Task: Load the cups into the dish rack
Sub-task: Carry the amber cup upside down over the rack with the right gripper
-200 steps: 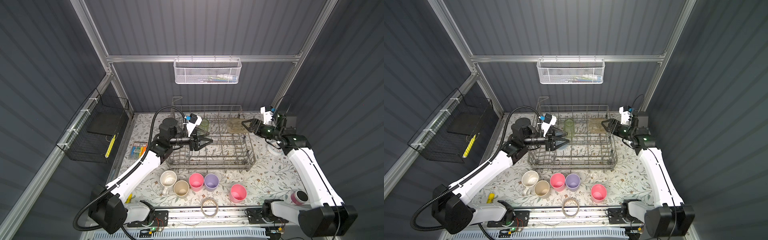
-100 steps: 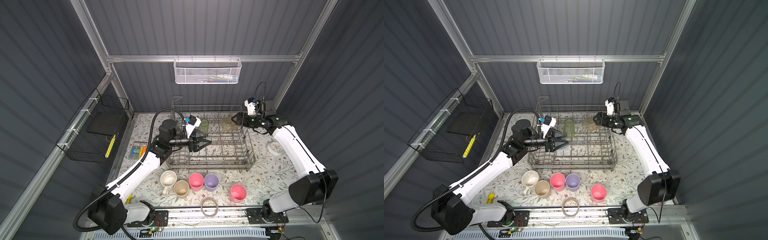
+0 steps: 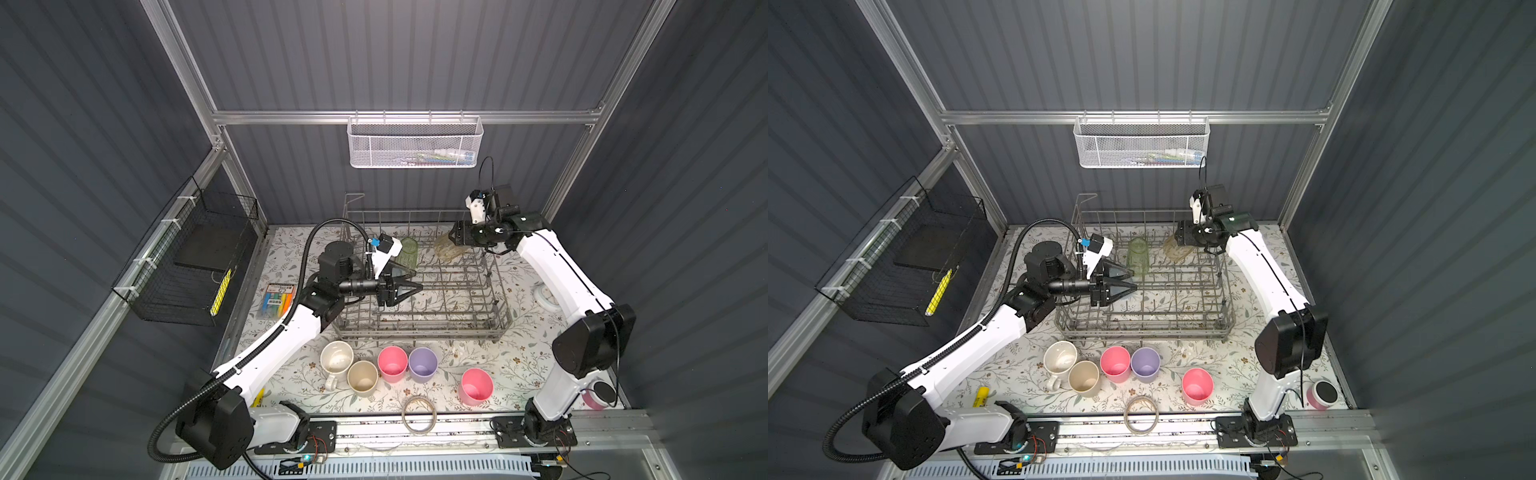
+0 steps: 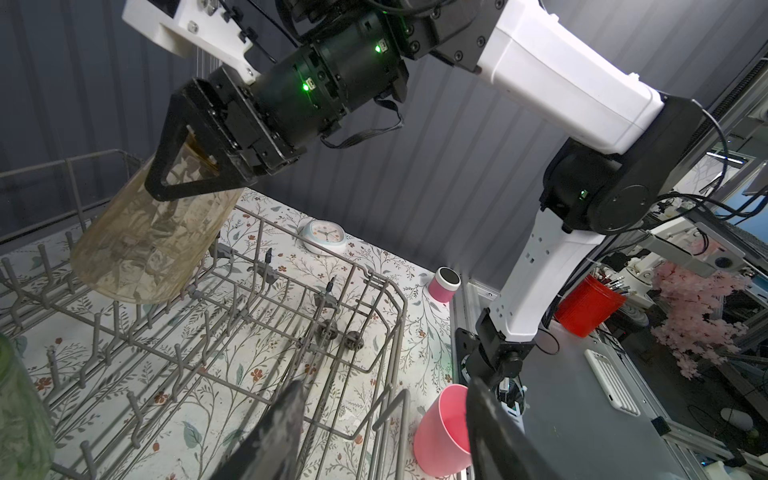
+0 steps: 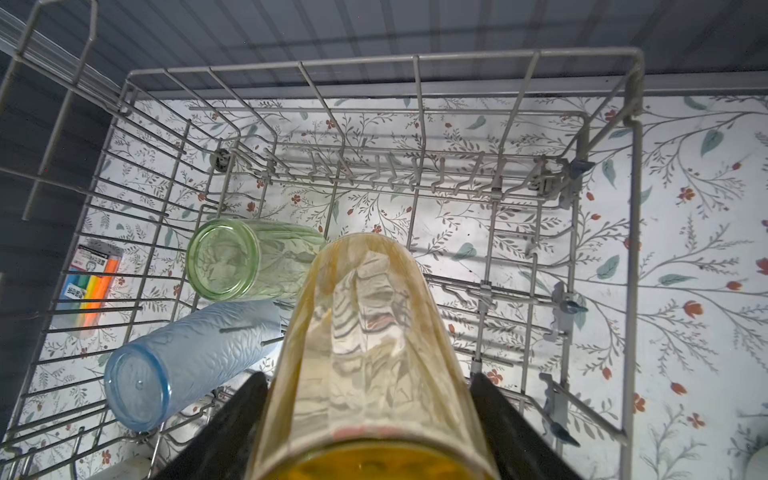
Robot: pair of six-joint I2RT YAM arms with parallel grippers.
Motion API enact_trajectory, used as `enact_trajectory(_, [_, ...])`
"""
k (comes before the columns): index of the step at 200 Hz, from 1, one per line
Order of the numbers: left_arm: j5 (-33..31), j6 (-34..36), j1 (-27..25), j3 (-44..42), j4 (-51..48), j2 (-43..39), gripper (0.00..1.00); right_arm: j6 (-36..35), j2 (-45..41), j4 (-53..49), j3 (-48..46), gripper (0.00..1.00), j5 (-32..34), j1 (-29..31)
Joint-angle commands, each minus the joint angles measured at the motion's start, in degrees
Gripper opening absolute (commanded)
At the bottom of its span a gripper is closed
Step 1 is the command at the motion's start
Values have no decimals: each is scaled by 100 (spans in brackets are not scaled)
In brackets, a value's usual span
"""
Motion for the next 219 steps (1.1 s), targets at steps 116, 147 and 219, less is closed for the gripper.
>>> enact_trajectory(116, [274, 44, 46, 41, 68, 180, 61, -250, 1007, -407, 1034, 0, 91, 190])
enact_trajectory(147, [263, 70, 47, 34, 42, 183, 61, -268, 1237, -502, 1193, 0, 161, 215])
enact_trajectory(219, [256, 106, 61, 10, 5, 188, 61, -325, 1471, -513, 1213, 0, 333, 256])
